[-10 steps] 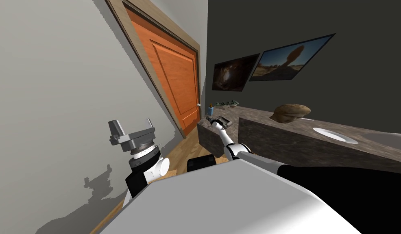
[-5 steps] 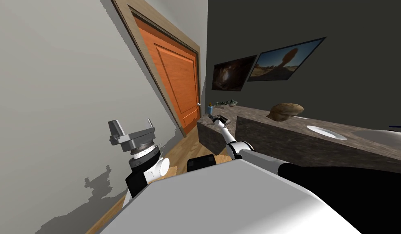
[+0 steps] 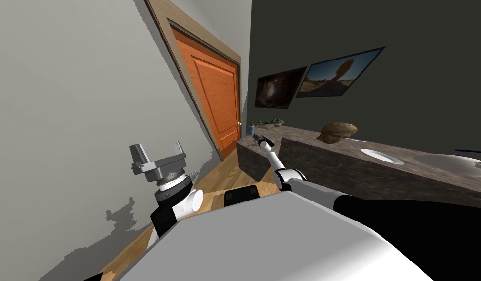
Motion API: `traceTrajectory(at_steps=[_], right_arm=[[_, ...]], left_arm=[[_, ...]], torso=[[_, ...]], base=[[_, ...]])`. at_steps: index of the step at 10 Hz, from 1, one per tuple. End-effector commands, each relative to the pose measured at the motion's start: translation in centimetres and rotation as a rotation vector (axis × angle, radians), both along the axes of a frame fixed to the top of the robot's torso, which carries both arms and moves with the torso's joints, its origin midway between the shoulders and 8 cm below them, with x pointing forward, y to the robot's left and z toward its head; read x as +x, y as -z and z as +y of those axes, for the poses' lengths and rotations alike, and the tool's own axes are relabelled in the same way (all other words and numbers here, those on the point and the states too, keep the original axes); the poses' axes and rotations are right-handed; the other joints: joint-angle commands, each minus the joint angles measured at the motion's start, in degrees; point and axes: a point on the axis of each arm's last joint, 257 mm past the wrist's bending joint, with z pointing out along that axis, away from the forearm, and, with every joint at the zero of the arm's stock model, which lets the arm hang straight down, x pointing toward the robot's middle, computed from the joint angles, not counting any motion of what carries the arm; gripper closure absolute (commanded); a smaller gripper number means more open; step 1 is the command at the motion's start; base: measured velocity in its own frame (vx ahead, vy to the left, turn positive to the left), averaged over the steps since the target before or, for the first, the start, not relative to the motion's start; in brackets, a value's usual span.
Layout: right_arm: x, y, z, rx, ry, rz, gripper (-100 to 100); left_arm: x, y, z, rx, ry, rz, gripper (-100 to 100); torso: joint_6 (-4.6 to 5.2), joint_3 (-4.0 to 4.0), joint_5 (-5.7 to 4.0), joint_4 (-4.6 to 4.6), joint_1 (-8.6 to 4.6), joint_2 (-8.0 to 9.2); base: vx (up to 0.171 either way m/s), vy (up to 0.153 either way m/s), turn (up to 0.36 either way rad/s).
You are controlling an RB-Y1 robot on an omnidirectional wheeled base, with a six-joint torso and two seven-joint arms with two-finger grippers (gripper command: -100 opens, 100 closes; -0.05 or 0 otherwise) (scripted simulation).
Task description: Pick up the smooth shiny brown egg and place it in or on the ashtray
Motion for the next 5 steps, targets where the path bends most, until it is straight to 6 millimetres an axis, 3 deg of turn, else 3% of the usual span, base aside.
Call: traceTrajectory(at_steps=[1, 3, 4, 5], right_arm=[[0.1, -1.5, -1.4, 0.022, 0.025, -0.031, 100], [0.2, -2.2, -2.3, 0.039, 0.043, -0.051, 100], [-0.1, -2.7, -4.0, 0.077, 0.084, -0.076, 100], [-0.2, -2.6, -4.6, 0.088, 0.096, -0.079, 100]], left_arm=[[0.0, 0.0, 0.0, 0.000, 0.000, 0.000, 0], [0.0, 0.0, 0.0, 0.000, 0.000, 0.000, 0], [0.0, 0.0, 0.0, 0.000, 0.000, 0.000, 0], [0.0, 0.0, 0.0, 0.000, 0.000, 0.000, 0]], torso=[[0.00, 0.00, 0.00, 0.00, 0.00, 0.00], [0.02, -0.03, -0.05, -0.02, -0.15, -0.04], [0.02, -0.10, -0.05, -0.04, -0.11, -0.18], [-0.06, -0.16, -0.08, -0.06, -0.28, -0.28]], base=[[-0.135, -0.071, 0.079], [-0.118, -0.061, 0.080], [-0.078, -0.113, 0.198], [-0.072, -0.163, 0.183]])
